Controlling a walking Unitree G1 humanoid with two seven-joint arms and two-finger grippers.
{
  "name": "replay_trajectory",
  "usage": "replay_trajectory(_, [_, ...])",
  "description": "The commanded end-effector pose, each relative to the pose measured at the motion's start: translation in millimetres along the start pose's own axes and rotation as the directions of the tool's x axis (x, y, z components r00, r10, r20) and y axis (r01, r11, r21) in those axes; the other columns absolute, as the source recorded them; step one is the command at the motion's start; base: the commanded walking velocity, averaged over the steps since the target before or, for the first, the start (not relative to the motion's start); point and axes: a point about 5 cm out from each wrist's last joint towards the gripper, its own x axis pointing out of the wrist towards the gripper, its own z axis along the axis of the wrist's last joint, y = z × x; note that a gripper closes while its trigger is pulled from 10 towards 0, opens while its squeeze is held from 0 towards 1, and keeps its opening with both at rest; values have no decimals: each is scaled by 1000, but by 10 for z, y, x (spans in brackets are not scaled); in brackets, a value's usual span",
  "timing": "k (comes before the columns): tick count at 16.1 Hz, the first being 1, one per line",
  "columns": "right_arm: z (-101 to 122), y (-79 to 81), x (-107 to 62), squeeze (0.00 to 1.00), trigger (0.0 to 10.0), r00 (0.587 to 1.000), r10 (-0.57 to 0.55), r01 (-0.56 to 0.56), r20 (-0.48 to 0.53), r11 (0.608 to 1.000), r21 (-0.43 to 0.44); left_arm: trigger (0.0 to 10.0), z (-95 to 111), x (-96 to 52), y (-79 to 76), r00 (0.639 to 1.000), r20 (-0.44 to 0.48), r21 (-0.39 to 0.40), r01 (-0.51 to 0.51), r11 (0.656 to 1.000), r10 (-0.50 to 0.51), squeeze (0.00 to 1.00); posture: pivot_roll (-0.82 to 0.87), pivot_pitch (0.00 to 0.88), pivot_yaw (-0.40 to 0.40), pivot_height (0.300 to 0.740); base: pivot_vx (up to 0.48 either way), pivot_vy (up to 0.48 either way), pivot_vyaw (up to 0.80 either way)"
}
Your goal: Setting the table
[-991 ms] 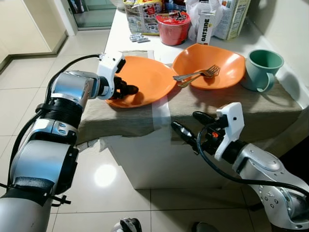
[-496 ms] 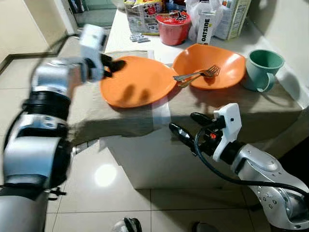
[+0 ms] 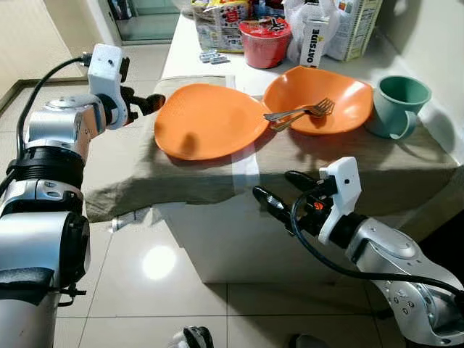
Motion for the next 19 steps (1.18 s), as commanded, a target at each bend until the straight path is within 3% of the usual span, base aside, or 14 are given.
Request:
replay_trajectory(1, [-2, 5, -16, 0, 10000, 1000, -5, 5, 6, 1000, -10, 10000, -37, -45, 103, 999, 2, -22, -33, 999, 33, 1000, -225, 82, 89, 740, 0, 0, 0])
replay_trajectory(6, [1, 1, -15, 0, 10000, 1000, -7, 7, 7, 1000, -13, 10000, -109, -32, 109, 1000, -7, -26, -28, 999, 27, 1000, -226, 85, 89, 740, 0, 0, 0])
replay_trajectory(9, [5, 1, -16, 0, 10000, 1000, -6, 6, 7, 1000, -14, 10000, -180, -18, 125, 999, -24, -88, -30, 996, 28, 1000, -226, 86, 88, 740, 0, 0, 0])
replay_trajectory(10, [5, 1, -18, 0, 10000, 1000, -6, 6, 6, 1000, -15, 10000, -206, -15, 125, 999, -31, -119, -23, 993, 19, 733, -227, 88, 87, 740, 0, 0, 0])
replay_trajectory(11, [7, 3, -20, 0, 10000, 1000, -6, 6, 6, 1000, -16, 10000, -233, -12, 123, 999, -34, -144, -17, 990, 12, 0, -228, 90, 86, 740, 0, 0, 0])
replay_trajectory(14, [14, 6, -22, 0, 10000, 1000, -4, 4, 7, 1000, -18, 10000, -318, 2, 131, 999, -32, -235, -24, 972, 17, 0, -230, 91, 84, 740, 0, 0, 0])
replay_trajectory(19, [22, -1, -23, 0, 10000, 1000, -4, 4, 7, 1000, -19, 10000, -326, 20, 115, 1000, -21, -315, -14, 949, 8, 0, -233, 93, 82, 740, 0, 0, 0])
